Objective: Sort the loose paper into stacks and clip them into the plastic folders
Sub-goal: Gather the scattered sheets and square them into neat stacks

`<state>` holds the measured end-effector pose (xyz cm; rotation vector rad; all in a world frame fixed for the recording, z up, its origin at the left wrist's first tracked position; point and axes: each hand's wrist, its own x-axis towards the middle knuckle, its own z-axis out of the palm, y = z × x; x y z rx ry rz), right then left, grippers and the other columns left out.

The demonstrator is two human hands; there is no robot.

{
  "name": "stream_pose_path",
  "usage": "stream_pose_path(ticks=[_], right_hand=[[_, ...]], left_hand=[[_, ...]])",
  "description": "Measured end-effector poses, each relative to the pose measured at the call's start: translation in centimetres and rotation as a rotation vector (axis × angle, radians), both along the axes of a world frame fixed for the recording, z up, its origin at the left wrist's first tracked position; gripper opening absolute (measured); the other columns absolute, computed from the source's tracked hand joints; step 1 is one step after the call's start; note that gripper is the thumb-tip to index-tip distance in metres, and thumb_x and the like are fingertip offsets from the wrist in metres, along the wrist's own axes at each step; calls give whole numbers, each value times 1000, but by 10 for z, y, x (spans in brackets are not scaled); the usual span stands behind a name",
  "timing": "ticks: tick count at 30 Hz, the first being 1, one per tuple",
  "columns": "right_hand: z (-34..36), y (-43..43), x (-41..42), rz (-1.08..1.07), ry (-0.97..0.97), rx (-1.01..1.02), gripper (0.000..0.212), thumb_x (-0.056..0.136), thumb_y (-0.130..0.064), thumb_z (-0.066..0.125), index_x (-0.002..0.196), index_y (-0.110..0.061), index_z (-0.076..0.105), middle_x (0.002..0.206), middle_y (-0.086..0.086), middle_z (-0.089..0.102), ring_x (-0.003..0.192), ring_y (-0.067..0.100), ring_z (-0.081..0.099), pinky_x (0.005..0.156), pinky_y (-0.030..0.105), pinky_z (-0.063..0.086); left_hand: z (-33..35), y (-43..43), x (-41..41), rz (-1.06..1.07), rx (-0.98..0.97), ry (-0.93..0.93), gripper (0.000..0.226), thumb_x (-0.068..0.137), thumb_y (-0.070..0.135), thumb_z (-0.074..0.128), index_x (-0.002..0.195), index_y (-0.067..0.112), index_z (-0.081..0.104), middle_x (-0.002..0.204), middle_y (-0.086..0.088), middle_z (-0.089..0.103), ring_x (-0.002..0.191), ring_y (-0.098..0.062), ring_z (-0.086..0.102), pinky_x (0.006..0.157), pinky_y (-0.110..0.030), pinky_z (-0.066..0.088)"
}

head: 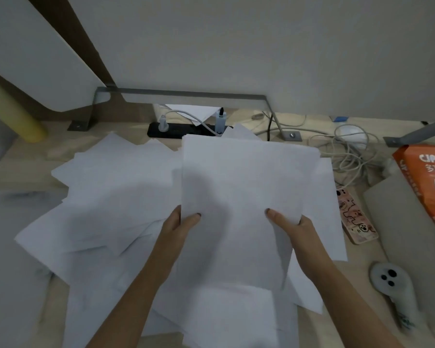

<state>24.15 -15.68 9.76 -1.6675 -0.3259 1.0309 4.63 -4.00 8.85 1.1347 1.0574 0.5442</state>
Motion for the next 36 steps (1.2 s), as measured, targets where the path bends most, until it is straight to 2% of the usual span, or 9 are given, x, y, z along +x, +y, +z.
stream_pose_path(ticks=[3, 7, 12, 15, 18, 23, 26, 32, 36], right_hand=[[-7, -16, 18, -62, -84, -102, 16, 82, -26, 68, 95, -16, 68, 96, 3, 72, 89, 21, 68, 81, 35, 52], [-25, -52, 40, -64, -205, -231, 15, 89, -21, 59, 101, -12, 62, 92, -3, 66, 83, 8, 59, 67, 24, 44], [-74, -98, 66, -108, -263, -499, 32, 90, -25, 56, 109, 1, 57, 111, 14, 60, 106, 29, 56, 91, 39, 41], [-90, -114, 73, -115, -273, -559, 13, 91, -17, 54, 93, -5, 50, 95, 10, 52, 98, 23, 49, 79, 33, 37], [-95, -122, 74, -122, -332, -602, 27, 92, -8, 51, 117, -1, 50, 104, 15, 56, 102, 30, 52, 78, 31, 36], [-91, -115, 67, -129, -536, -629, 43, 85, 0, 55, 127, -1, 47, 115, 23, 58, 105, 38, 54, 87, 39, 45], [-80, -87, 62, -64, -636, -596, 40, 84, -2, 57, 123, -2, 53, 118, 24, 55, 107, 40, 53, 90, 43, 46], [-66, 3, 18, 111, -450, -351, 34, 89, -8, 55, 122, -10, 52, 130, 14, 46, 111, 24, 51, 90, 32, 42], [-57, 67, -33, 201, -81, -253, 32, 89, -11, 56, 121, -14, 55, 120, 7, 54, 110, 20, 52, 91, 28, 38]], left_hand=[[-10, -9, 12, -141, 35, 103, 12, 92, 21, 53, 90, 11, 60, 88, 0, 63, 81, -16, 60, 76, -29, 44], [-34, -30, 40, -327, -3, 207, 19, 95, 24, 46, 80, 14, 49, 76, -8, 45, 71, -17, 44, 66, -32, 32], [-68, -64, 72, -523, -38, 323, 24, 92, 28, 44, 74, 14, 44, 73, -11, 46, 69, -19, 48, 67, -38, 44], [-91, -77, 81, -621, -71, 359, 20, 90, 27, 42, 80, 13, 52, 78, -11, 52, 72, -20, 53, 79, -48, 50], [-106, -82, 83, -659, -87, 428, 15, 90, 21, 42, 82, 12, 52, 80, -10, 55, 74, -20, 55, 85, -51, 50], [-95, -73, 75, -619, -122, 452, 12, 93, 12, 42, 91, 19, 53, 86, 0, 64, 74, -12, 61, 66, -23, 48], [-85, -51, 59, -566, -85, 424, 15, 93, 10, 42, 95, 21, 53, 92, 2, 63, 78, -7, 60, 68, -20, 43], [-68, 9, 0, -323, 108, 468, 16, 93, 13, 47, 99, 24, 57, 104, 6, 60, 99, -10, 55, 80, -19, 42], [-67, 55, -53, -111, 211, 547, 23, 91, 10, 53, 112, 18, 57, 116, 2, 49, 115, -12, 46, 97, -24, 35]])
